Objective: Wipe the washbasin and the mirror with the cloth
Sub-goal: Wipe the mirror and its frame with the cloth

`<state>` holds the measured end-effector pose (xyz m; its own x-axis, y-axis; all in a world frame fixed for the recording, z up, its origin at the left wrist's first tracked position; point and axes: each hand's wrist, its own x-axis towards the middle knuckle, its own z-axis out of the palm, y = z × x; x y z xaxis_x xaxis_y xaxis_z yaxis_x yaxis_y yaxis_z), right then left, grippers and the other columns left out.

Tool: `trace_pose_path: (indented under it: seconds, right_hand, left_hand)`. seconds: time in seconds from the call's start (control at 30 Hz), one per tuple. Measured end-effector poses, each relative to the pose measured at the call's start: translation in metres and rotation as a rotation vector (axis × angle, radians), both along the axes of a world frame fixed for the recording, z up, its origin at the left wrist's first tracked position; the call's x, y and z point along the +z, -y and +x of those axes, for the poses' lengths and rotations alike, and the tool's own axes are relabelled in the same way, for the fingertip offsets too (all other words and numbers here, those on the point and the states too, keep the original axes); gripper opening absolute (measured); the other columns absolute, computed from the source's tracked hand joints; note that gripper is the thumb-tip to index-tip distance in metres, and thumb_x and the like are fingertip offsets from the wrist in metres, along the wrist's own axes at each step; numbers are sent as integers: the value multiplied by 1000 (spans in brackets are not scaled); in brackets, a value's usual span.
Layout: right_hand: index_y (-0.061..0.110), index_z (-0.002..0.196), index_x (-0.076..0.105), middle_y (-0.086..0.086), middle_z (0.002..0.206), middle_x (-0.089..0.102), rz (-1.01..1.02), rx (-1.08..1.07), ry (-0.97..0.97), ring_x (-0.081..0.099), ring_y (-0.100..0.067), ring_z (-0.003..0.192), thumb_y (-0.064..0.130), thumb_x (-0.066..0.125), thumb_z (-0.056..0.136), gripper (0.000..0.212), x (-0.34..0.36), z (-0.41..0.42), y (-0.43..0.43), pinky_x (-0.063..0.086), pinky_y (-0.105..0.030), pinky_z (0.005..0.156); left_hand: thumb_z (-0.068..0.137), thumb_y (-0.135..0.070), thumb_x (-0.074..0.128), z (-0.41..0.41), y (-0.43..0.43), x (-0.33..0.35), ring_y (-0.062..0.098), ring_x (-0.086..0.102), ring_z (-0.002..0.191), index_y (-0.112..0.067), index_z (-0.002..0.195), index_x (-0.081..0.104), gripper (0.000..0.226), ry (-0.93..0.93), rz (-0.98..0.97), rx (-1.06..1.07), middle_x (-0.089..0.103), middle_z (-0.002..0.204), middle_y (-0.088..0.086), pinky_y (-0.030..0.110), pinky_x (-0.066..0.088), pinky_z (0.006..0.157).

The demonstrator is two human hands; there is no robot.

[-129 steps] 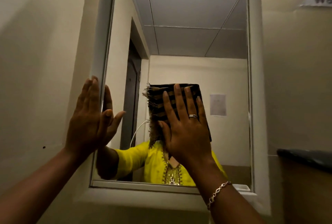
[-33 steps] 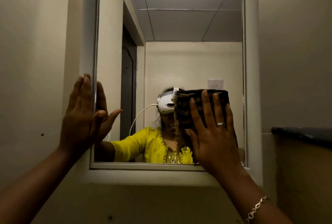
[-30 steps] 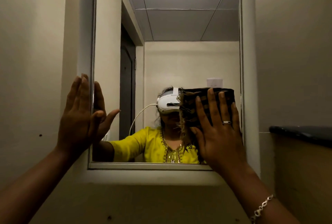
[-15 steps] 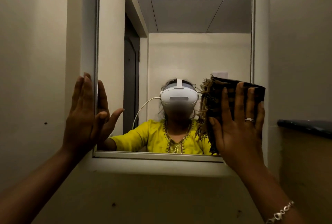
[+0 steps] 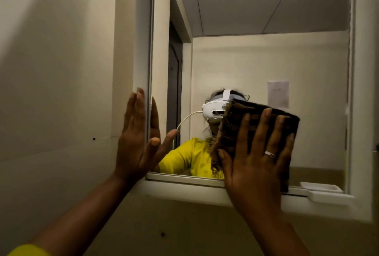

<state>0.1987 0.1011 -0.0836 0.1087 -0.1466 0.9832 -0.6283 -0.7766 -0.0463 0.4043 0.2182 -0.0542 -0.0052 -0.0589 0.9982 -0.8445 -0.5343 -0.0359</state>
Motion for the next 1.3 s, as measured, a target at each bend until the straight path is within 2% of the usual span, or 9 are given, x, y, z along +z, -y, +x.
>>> trace_pose_path:
  seconds: [0.1, 0.17, 0.23, 0.33, 0.4, 0.5, 0.77, 1.17, 1.3]
  right_hand:
    - [8, 147, 15, -24, 152, 9, -17, 39, -35, 6, -44, 139, 50, 26, 91, 71, 0, 24, -23, 8, -59, 111]
    - [10, 147, 15, -23, 153, 9, -28, 72, -57, 5, -43, 140, 50, 26, 91, 70, 1, 40, -38, 5, -58, 112]
    - [10, 147, 16, -22, 153, 9, -22, 99, -61, 4, -42, 140, 49, 26, 91, 69, 2, 54, -50, 4, -57, 112]
    - [11, 147, 14, -20, 153, 8, -18, 144, -66, 2, -40, 141, 48, 21, 93, 66, 6, 70, -66, 2, -56, 112]
    - [11, 147, 14, -19, 154, 9, -31, 173, -74, 3, -39, 141, 44, 7, 97, 60, 8, 78, -76, 2, -55, 112]
    - [11, 146, 14, -19, 153, 11, -51, 193, -94, 5, -38, 141, 40, -2, 96, 61, 9, 83, -82, 2, -53, 113]
    - [10, 146, 16, -16, 153, 9, -200, 156, -219, 5, -36, 142, 41, 27, 91, 64, -12, 81, -73, -1, -52, 113]
    - [17, 146, 19, -11, 154, 8, -424, 196, -451, 6, -29, 142, 40, 35, 92, 61, -2, 41, -33, 3, -47, 114]
    - [19, 145, 20, -9, 153, 8, -506, 191, -553, 8, -27, 142, 39, 34, 93, 58, 6, 18, -11, 6, -46, 115]
  left_hand:
    - [89, -48, 49, -32, -16, 2, 34, 7, 142, 13, 138, 16, 85, 70, 19, -268, 5, 152, 19, 28, 9, 116]
    - [93, -61, 22, -49, -24, 4, 38, 12, 140, 15, 137, 14, 88, 40, 41, -439, 11, 148, 23, 28, 12, 116]
    - [92, -64, 12, -52, -26, 5, 38, 12, 140, 13, 138, 11, 89, 20, 53, -515, 12, 149, 24, 29, 13, 115]
    - [91, -63, 11, -42, -25, 3, 37, 10, 141, 11, 139, 8, 89, -8, 59, -562, 11, 151, 24, 36, 13, 116]
    - [91, -64, 14, -40, -26, 3, 38, 11, 141, 10, 139, 8, 88, -7, 56, -612, 11, 150, 25, 42, 16, 115]
    - [91, -64, 17, -41, -27, 2, 37, 11, 141, 8, 139, 10, 87, -5, 47, -654, 13, 150, 24, 40, 22, 114]
    - [89, -67, 17, -40, -28, -5, 35, 8, 142, 12, 138, 14, 93, -7, 60, -650, 13, 150, 20, 38, 20, 114]
    - [92, -60, 20, -38, -29, -10, 30, 3, 143, 6, 141, 8, 83, 0, 87, -496, 7, 152, 7, 41, 23, 114]
    - [94, -56, 20, -42, -28, -12, 36, 4, 141, 8, 140, 7, 81, 11, 92, -438, 9, 151, 23, 35, 17, 116]
